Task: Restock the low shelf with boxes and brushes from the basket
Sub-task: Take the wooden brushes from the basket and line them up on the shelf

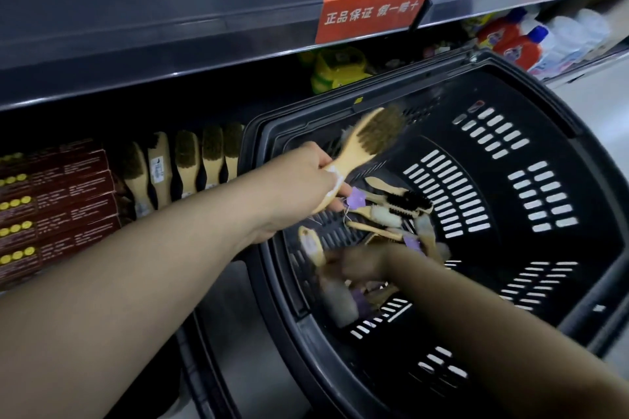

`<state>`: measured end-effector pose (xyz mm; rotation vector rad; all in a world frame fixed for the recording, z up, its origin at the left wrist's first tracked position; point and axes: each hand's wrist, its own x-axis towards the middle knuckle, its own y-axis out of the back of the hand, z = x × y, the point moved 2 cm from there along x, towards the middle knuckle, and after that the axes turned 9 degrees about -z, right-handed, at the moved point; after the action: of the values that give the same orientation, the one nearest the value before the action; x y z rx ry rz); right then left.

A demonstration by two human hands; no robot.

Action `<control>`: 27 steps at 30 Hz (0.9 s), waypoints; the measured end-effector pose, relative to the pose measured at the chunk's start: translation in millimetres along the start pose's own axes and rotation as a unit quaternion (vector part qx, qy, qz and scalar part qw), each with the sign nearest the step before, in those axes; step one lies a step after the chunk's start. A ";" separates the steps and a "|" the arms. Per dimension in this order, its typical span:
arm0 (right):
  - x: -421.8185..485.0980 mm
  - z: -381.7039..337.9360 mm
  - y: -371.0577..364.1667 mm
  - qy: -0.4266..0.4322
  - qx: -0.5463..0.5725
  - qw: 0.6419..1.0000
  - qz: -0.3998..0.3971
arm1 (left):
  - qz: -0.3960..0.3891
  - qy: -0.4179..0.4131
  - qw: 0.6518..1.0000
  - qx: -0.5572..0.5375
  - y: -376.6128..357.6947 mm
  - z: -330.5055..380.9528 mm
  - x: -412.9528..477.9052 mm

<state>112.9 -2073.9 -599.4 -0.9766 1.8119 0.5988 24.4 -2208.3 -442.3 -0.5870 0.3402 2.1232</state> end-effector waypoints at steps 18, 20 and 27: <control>-181.4 -45.1 14.6 0.139 -0.193 0.916 0.324 | -0.136 -0.005 0.976 0.169 -25.6 1.0 8.9; -182.8 -47.5 15.2 0.150 -0.220 0.893 0.361 | -0.135 -0.010 0.974 0.183 -26.2 -0.7 10.5; -171.3 -30.6 33.2 0.174 -0.131 0.847 0.485 | -0.044 0.016 0.961 0.273 -29.6 -5.6 16.9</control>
<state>107.7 -2016.7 -431.9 -0.2471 2.5770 1.3769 41.7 -2182.1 -456.7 -0.3016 0.8664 1.8216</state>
